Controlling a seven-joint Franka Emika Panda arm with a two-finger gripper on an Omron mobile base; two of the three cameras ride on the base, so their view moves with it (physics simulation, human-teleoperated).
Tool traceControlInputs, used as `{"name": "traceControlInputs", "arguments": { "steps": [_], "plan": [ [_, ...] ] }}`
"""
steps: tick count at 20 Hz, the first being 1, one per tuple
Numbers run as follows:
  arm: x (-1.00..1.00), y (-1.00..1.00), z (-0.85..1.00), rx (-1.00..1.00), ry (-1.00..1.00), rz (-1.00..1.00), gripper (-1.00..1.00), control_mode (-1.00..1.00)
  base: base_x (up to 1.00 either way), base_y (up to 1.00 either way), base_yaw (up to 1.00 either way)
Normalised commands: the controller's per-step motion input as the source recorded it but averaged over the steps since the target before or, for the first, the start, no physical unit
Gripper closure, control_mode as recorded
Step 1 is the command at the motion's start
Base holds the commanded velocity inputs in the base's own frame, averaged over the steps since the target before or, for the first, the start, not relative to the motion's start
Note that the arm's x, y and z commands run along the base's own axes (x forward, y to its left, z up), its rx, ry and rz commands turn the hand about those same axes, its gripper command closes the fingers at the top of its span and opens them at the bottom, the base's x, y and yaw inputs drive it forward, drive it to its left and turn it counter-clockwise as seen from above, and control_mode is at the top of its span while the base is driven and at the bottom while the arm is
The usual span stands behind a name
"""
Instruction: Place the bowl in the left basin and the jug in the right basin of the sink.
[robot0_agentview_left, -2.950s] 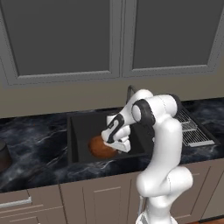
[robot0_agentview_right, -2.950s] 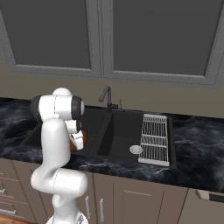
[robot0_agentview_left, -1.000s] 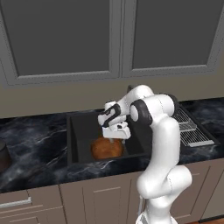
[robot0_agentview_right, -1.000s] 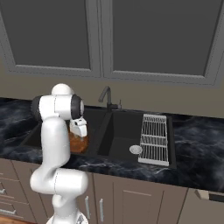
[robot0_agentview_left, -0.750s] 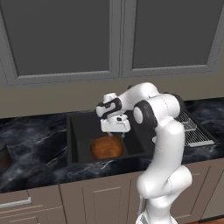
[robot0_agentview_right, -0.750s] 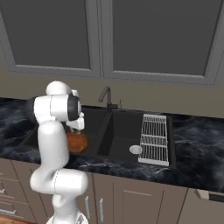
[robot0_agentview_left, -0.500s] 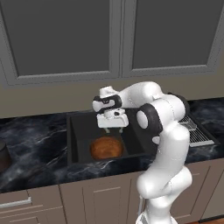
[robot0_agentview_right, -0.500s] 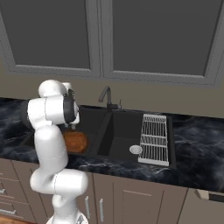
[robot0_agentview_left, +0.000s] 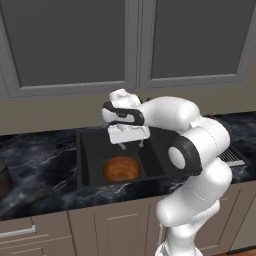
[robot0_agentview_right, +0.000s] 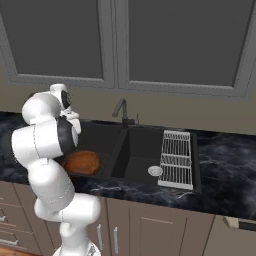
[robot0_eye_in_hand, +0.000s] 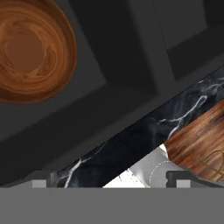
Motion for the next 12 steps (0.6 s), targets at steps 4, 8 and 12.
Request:
{"name": "traceControlInputs", "arguments": {
  "steps": [4,8,12],
  "plan": [
    [-0.70,0.00,0.26,0.11,-0.11,0.23,-1.00,-1.00,0.00,0.00,0.00],
    [-0.44,-0.11,0.11,0.14,-0.10,0.30,-1.00,-1.00,0.00,0.00,0.00],
    [-0.63,-0.29,0.01,0.13,-0.11,0.25,-1.00,-1.00,0.00,0.00,0.00]
  ]
}}
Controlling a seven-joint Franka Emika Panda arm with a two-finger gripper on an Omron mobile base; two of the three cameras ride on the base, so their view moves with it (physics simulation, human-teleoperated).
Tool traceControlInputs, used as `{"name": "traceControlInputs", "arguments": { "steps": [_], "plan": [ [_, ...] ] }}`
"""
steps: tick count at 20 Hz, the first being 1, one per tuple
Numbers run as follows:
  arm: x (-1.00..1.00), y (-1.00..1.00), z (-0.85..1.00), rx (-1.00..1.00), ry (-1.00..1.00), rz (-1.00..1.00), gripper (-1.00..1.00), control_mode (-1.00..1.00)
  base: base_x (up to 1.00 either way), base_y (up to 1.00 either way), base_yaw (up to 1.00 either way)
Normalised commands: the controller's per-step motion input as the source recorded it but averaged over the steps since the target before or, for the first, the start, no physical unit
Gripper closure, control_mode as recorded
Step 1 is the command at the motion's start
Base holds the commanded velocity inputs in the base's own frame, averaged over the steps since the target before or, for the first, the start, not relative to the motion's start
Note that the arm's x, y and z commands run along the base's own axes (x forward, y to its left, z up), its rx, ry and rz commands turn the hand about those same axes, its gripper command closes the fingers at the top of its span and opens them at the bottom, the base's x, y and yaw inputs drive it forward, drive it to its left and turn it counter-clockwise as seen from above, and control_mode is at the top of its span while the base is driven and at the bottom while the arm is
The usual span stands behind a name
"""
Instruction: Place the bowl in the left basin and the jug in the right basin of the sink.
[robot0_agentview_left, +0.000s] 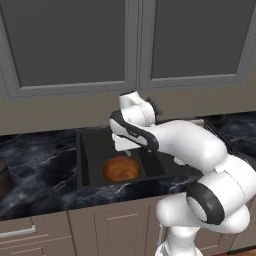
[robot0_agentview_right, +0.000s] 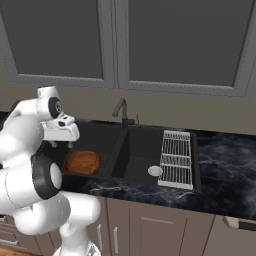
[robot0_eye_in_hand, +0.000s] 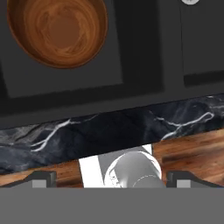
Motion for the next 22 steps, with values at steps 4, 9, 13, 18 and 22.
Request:
{"name": "traceControlInputs", "arguments": {
  "steps": [4,9,13,18,22],
  "plan": [
    [-0.84,-0.35,0.09,0.12,-0.09,0.15,-1.00,-1.00,0.00,0.00,0.00],
    [-0.41,-0.51,0.24,0.12,-0.01,-0.03,-1.00,-1.00,0.00,0.00,0.00],
    [-0.20,-0.81,0.20,0.16,0.01,-0.04,-1.00,-1.00,0.00,0.00,0.00],
    [-0.02,-0.13,0.00,0.01,0.00,-0.01,-1.00,-1.00,0.00,0.00,0.00],
    [0.00,0.00,0.00,0.00,0.00,0.00,-1.00,-1.00,0.00,0.00,0.00]
  ]
}}
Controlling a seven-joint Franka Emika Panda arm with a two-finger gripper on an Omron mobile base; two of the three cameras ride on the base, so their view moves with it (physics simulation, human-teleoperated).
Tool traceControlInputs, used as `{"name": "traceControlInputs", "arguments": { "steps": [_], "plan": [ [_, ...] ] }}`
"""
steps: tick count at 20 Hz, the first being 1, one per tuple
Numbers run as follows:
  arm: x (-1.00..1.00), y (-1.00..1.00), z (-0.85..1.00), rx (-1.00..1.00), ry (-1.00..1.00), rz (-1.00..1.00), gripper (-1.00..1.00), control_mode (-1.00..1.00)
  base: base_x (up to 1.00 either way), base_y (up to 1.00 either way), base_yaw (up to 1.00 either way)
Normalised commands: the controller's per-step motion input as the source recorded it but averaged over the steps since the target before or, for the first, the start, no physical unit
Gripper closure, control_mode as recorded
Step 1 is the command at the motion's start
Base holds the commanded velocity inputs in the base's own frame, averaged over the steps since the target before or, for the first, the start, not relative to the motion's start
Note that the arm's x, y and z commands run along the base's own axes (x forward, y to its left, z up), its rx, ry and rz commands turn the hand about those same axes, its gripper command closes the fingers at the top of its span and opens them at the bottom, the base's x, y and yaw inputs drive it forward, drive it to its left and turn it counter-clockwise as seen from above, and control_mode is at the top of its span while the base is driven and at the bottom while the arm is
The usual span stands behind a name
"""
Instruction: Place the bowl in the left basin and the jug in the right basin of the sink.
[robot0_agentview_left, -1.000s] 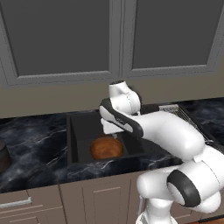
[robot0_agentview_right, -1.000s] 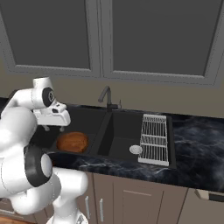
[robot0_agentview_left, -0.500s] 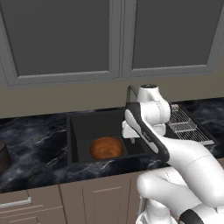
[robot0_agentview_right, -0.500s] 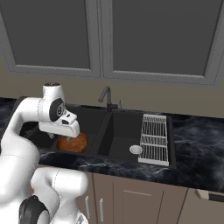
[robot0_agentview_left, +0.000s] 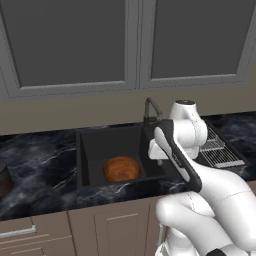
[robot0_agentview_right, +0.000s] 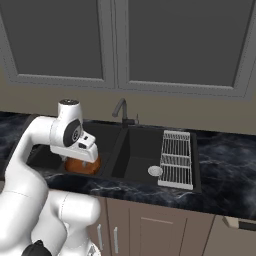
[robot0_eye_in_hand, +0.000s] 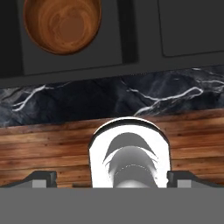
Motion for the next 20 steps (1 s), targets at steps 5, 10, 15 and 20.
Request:
{"name": "traceControlInputs", "arguments": {
  "steps": [5,10,15,20],
  "plan": [
    [0.00,0.00,0.00,0.00,0.00,0.00,-1.00,1.00,0.02,0.33,0.01],
    [0.00,0.00,0.00,0.00,0.00,0.00,-1.00,1.00,0.01,0.63,0.00],
    [0.00,0.00,0.00,0.00,0.00,0.00,-1.00,1.00,0.00,0.59,0.00],
    [0.00,0.00,0.00,0.00,0.00,0.00,-1.00,1.00,0.00,0.57,0.00]
  ]
}}
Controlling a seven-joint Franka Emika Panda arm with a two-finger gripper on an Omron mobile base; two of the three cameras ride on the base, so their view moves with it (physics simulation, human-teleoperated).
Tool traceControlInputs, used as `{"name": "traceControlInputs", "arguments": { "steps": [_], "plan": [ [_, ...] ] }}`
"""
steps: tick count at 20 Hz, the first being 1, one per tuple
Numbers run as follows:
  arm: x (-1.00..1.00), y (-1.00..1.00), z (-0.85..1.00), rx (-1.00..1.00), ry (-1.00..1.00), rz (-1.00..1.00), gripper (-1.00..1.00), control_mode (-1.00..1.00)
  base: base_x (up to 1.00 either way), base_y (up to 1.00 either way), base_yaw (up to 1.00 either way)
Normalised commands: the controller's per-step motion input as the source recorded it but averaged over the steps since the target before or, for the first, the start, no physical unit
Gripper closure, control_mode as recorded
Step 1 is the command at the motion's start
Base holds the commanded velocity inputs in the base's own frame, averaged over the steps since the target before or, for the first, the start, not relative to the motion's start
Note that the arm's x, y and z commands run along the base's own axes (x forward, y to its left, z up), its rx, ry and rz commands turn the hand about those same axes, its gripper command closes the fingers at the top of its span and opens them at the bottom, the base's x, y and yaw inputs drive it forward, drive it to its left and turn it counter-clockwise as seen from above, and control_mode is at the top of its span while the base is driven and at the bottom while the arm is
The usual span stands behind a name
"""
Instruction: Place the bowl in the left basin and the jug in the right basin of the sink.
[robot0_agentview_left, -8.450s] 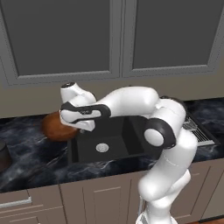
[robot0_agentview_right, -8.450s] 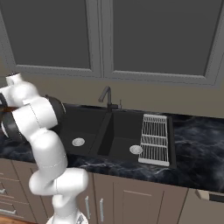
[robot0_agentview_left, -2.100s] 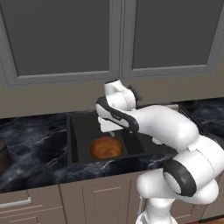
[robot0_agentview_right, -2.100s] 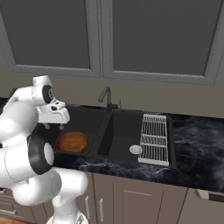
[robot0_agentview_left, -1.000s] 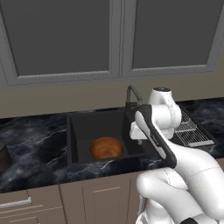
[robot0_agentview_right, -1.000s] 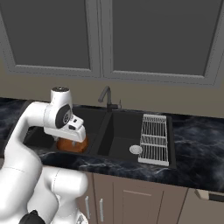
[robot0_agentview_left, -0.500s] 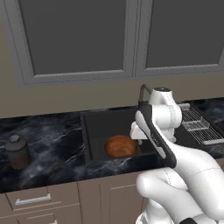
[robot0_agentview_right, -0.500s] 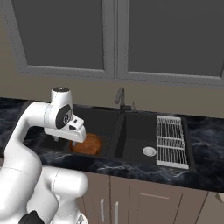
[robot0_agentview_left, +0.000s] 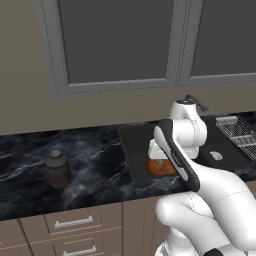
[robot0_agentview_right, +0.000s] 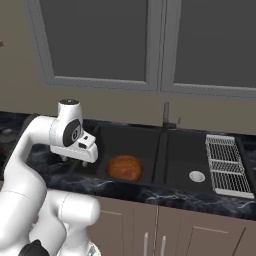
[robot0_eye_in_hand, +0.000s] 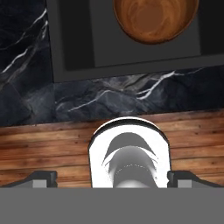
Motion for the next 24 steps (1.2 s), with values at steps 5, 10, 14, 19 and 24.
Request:
{"name": "traceControlInputs", "arguments": {
  "steps": [5,10,14,19,24],
  "plan": [
    [0.00,0.00,0.00,0.00,0.00,0.00,-1.00,1.00,0.00,0.44,0.00],
    [0.00,0.00,0.00,0.00,0.00,0.00,-1.00,1.00,0.00,0.33,0.00],
    [0.00,0.00,0.00,0.00,0.00,0.00,-1.00,1.00,0.00,0.18,0.00],
    [0.00,0.00,0.00,0.00,0.00,0.00,-1.00,1.00,-0.02,0.06,0.00],
    [0.00,0.00,0.00,0.00,0.00,0.00,-1.00,1.00,0.00,0.06,0.00]
  ]
}}
